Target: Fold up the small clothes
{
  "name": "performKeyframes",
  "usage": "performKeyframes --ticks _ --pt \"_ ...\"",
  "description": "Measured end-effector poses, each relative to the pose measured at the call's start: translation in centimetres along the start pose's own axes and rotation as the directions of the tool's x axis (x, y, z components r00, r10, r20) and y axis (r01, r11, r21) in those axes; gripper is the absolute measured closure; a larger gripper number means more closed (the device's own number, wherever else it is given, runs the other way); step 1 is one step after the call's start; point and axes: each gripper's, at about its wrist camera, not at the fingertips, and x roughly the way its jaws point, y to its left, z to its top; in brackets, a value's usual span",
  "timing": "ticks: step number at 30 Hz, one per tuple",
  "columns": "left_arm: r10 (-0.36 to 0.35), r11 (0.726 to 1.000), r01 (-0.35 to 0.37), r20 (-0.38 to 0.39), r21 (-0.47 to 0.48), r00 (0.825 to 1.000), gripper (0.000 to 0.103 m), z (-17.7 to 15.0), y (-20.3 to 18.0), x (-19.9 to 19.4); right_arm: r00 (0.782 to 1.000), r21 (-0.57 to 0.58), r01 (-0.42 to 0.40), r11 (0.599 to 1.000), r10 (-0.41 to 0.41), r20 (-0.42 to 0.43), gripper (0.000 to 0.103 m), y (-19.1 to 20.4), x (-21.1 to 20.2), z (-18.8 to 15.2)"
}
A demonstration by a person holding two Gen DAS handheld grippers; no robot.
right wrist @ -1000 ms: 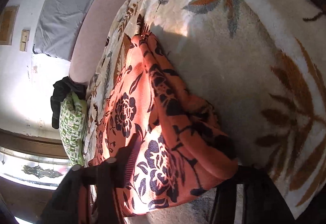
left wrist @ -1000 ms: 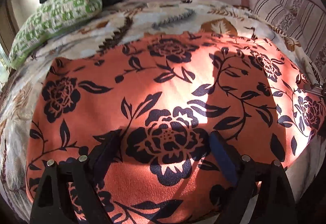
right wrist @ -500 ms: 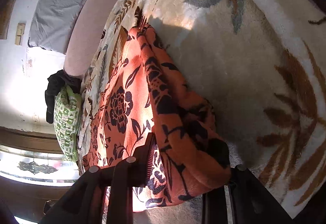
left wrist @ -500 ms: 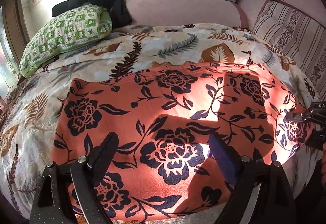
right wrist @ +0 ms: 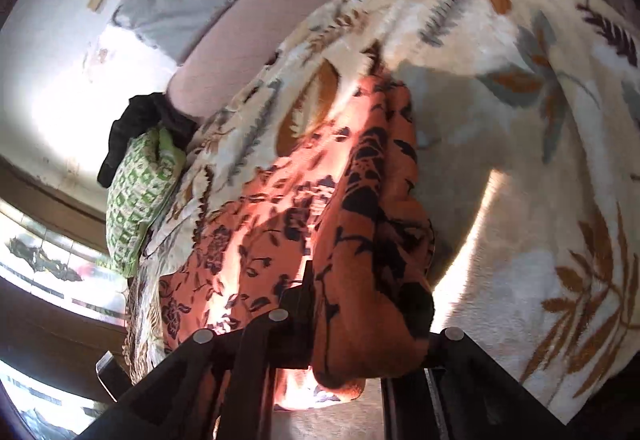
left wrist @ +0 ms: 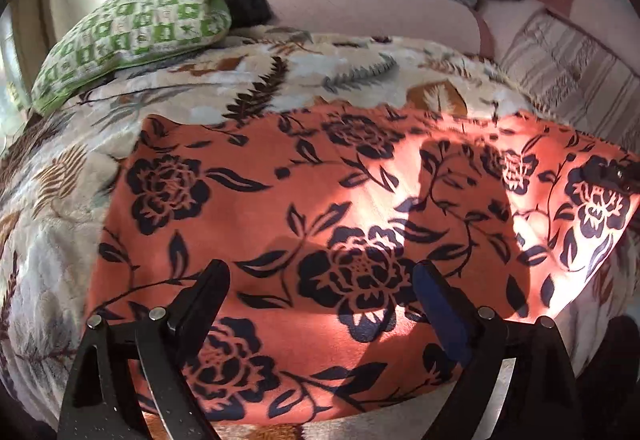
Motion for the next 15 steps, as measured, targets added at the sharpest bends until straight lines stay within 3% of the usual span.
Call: performKeyframes --ticks 3,6,10,14,15 --pt "0.037 0.990 -0.018 0.131 -0.142 0.991 0.010 0.4 5.3 -5.2 0.999 -0.194 -0.034 0.980 0.038 0.017 0.094 7.9 -0.3 -0.6" --pt "0.116 0.965 -0.061 0.207 -0.254 0.971 0.010 -0.9 11.0 -9.5 0.997 -0.380 -0.077 0.922 0.077 -0.014 0.094 16.2 1.5 -3.6" --pt "0.205 0.921 -0.132 0.169 -0.367 0.964 0.010 -3.8 17.1 -11.3 0.986 -0.508 -0.123 0.853 0.048 -0.158 0.094 22.7 8.7 -9.6" --pt "0.203 0.884 -0.137 0.102 -0.447 0.974 0.010 -6.4 20.4 -10.9 0.923 -0.548 -0.150 0.823 -0.082 -0.376 0.088 23.2 18.5 -16.0" --pt "0.199 0.882 -0.133 0.101 -0.452 0.975 0.010 -6.8 20.6 -11.0 0.941 -0.572 -0.147 0.807 -0.064 -0.333 0.086 23.1 17.9 -16.4"
